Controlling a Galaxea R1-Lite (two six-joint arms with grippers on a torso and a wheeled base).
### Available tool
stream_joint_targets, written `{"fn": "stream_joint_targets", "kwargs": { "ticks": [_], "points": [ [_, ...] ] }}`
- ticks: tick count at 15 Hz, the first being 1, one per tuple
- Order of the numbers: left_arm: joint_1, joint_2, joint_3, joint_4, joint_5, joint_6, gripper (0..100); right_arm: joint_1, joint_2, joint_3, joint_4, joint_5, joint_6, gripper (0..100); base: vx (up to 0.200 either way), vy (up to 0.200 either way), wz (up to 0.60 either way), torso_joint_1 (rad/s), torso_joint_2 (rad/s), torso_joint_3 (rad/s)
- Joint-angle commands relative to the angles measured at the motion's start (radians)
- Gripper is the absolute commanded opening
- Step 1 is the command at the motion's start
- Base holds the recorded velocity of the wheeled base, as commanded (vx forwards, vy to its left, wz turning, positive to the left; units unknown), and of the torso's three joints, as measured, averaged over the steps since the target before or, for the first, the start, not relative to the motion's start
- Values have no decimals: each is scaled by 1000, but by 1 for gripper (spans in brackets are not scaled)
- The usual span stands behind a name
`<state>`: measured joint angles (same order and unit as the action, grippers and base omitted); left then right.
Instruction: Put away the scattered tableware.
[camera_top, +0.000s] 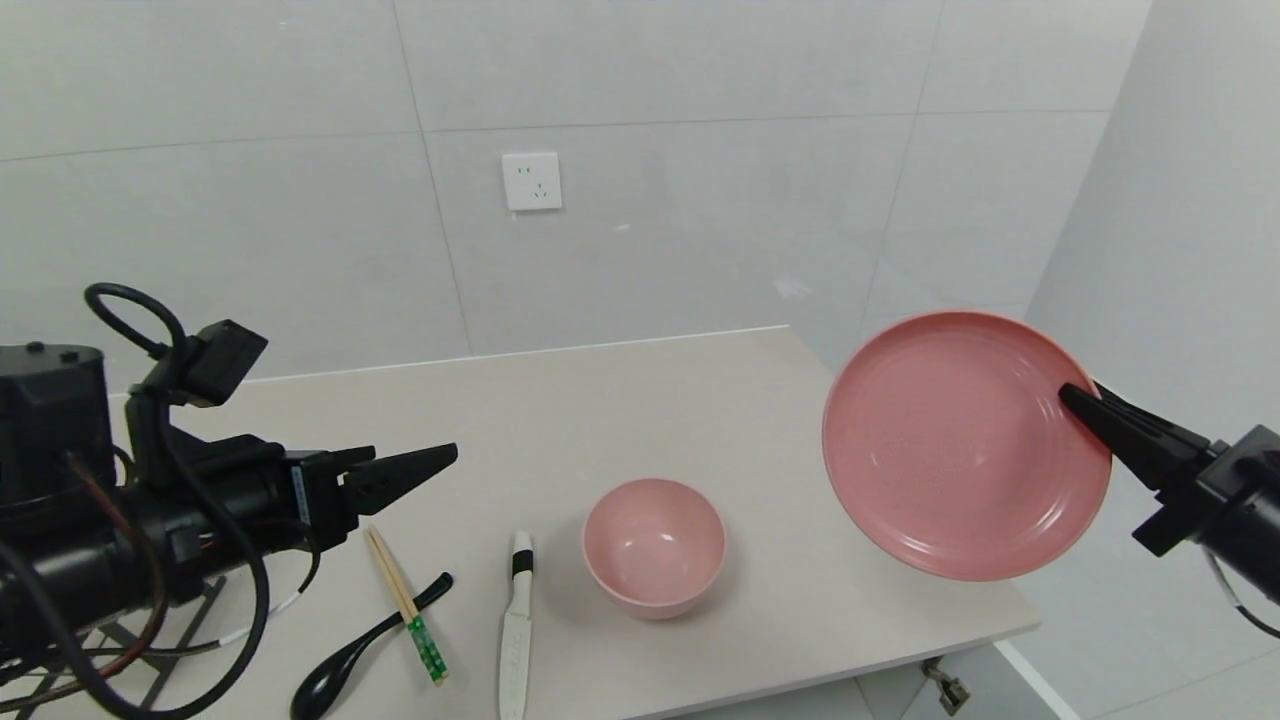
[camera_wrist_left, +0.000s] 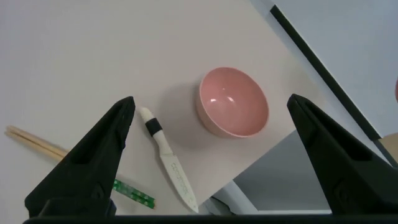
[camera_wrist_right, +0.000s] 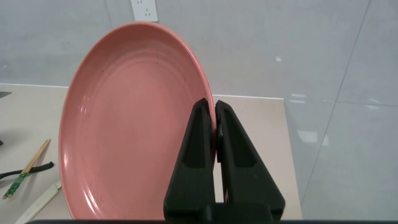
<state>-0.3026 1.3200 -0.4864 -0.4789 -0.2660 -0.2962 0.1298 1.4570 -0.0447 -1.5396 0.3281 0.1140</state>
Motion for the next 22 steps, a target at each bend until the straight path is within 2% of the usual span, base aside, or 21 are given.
{"fn": "stream_joint_targets", "kwargs": {
  "ticks": [1,3,6,8,9,10,15,18,22],
  "points": [
    [-27,97,-14,-3,-13,0,100,1,-4,0,-1,0,1,0,0,0,0,0,0,0],
    [-58,211,-14,-81,-42,0,100,-9,-4,0,-1,2,-1,0,0,0,0,0,0,0],
    [-118,344,-14,-254,-41,-1,100,-33,-3,-3,-1,2,-1,0,0,0,0,0,0,0],
    [-144,406,-24,-336,-19,-1,100,-33,-3,-1,-1,2,-1,0,0,0,0,0,0,0],
    [-147,447,-66,-383,27,-1,100,-33,-3,-1,-1,2,-1,0,0,0,0,0,0,0],
    [-147,470,-103,-411,40,-1,100,-33,-3,-1,-1,3,-1,0,0,0,0,0,0,0],
    [-173,561,-130,-343,44,3,100,-33,0,2,-1,3,-1,0,0,0,0,0,0,0],
    [-188,617,-170,-245,44,3,100,-32,3,2,-1,3,-1,0,0,0,0,0,0,0],
    [-254,719,-187,-228,45,3,100,-29,5,3,-1,3,-1,0,0,0,0,0,0,0]
  ]
}}
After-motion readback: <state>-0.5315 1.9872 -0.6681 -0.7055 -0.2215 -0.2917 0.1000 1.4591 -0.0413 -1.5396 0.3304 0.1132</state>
